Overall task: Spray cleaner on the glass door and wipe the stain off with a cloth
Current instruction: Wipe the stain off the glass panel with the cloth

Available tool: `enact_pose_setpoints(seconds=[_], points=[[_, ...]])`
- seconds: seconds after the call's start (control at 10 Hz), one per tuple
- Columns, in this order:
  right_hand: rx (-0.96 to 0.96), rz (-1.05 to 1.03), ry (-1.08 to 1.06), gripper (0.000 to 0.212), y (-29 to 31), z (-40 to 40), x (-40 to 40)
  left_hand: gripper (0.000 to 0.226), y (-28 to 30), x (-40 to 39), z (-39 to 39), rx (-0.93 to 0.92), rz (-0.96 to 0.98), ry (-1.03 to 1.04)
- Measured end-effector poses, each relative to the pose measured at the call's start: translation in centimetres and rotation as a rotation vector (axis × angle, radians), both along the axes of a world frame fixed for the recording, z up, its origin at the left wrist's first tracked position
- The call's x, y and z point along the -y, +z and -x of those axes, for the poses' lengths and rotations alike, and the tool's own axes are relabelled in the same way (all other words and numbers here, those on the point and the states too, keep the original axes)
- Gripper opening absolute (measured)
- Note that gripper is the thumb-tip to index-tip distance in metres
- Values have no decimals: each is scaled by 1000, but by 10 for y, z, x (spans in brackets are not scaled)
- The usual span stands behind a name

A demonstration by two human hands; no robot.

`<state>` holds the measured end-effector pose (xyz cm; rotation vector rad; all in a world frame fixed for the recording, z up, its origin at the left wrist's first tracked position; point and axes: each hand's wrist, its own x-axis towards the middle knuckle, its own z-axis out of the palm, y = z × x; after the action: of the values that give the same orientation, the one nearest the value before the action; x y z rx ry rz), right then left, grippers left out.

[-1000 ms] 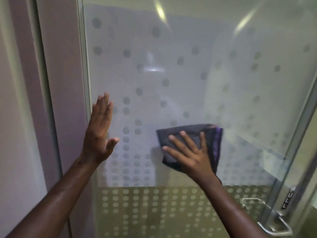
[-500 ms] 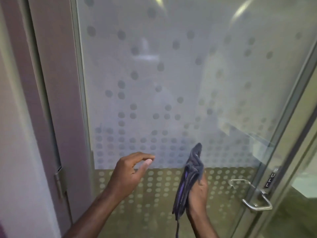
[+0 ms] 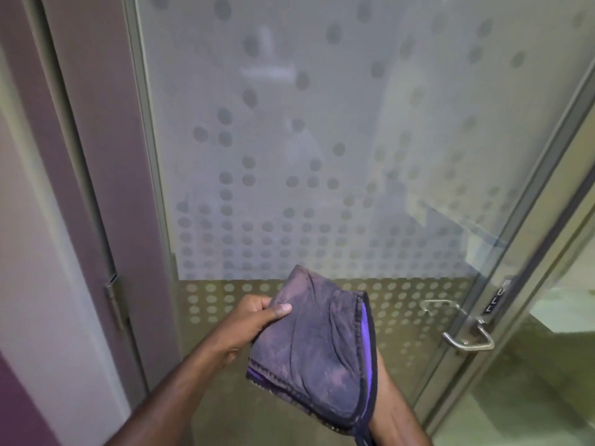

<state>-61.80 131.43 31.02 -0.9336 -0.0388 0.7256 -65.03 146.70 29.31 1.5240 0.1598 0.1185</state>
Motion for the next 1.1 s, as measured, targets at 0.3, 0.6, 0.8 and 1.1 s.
enact_pose_setpoints(seconds=[0.3, 0.6, 0.8, 1.1], points=[[191, 311, -100, 53, -68, -25, 65, 29, -17, -7, 14, 34, 0, 244], [148, 219, -213, 25, -47, -39, 79, 27, -17, -11, 27, 86, 11, 335], [253, 337, -16, 33, -51, -28, 81, 27, -19, -20, 29, 18, 108, 314], [802, 36, -203, 29, 8, -36, 98, 26, 38, -30, 37, 278, 330, 185]])
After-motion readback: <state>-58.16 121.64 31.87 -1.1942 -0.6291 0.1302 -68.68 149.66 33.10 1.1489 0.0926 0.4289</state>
